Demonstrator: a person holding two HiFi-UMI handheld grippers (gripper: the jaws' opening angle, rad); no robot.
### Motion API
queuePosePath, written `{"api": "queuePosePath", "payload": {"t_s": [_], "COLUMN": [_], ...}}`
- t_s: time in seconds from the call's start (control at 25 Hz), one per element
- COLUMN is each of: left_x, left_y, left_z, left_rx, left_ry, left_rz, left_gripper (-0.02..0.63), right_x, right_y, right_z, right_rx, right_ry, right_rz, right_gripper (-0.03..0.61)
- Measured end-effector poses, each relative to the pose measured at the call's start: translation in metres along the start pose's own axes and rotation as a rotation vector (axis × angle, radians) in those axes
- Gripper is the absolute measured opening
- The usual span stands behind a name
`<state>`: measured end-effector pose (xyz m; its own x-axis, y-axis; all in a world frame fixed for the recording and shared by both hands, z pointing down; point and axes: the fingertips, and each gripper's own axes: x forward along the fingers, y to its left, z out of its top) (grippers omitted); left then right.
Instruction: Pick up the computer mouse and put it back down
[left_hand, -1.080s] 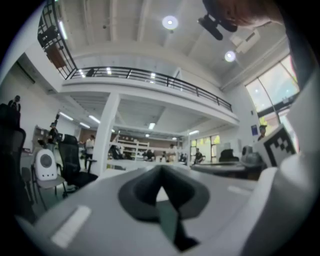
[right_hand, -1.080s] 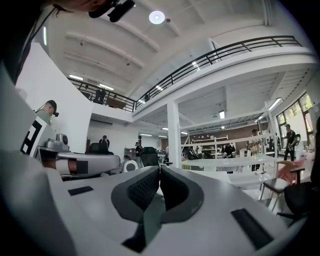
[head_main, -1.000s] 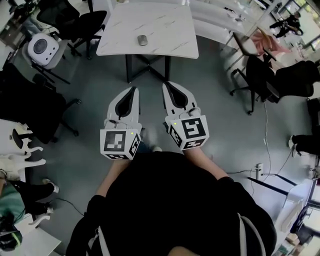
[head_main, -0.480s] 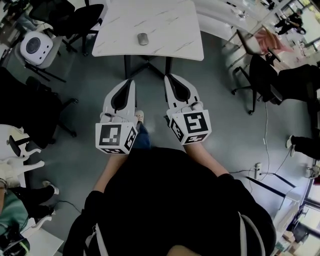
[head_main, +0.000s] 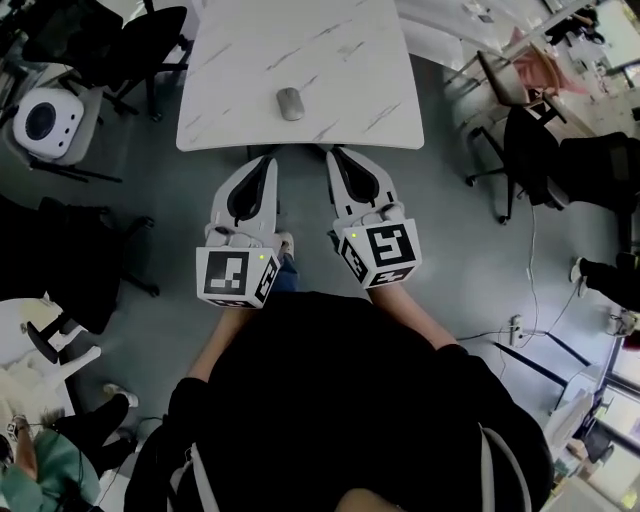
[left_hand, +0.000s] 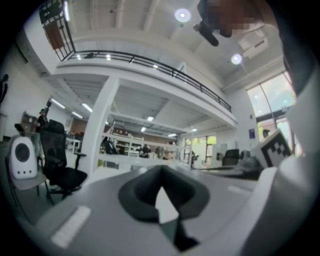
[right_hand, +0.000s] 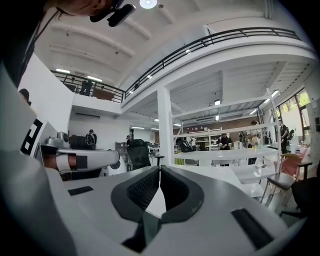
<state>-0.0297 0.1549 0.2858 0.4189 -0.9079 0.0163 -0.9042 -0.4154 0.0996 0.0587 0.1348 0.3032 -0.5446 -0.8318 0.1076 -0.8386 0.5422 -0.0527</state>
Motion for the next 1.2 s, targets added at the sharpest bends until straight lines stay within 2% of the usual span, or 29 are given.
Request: {"api": "queuePosePath", "payload": {"t_s": [0.32, 0.64, 0.96, 1.2], "left_x": [0.057, 0.070, 0.097, 0.138], "left_y": [0.052, 0.072, 0.087, 0.110], "left_z": [-0.011, -0.027, -0.023, -0.024], "left_rx": [-0.034, -0.072, -0.057, -0.061], "left_ry": [0.048, 0.095, 0.091, 0.082], "left_rz": [-0.058, -0.064, -0.044, -0.003], "left_gripper": [0.006, 0.006, 0.006, 0.006], "right_x": [0.069, 0.088, 0.117, 0.153], "right_y": [-0.019, -0.029, -0.045, -0.064], "right_z": [-0.002, -0.013, -0.010, -0.013], "right_rx": [0.009, 0.033, 0.027, -0.019], "right_ry": [0.038, 0.069, 0.062, 0.076], "right_rz": [-0.063, -0.097, -0.079, -0.044], "right_gripper": [0.020, 0.020, 0.020, 0.020]}}
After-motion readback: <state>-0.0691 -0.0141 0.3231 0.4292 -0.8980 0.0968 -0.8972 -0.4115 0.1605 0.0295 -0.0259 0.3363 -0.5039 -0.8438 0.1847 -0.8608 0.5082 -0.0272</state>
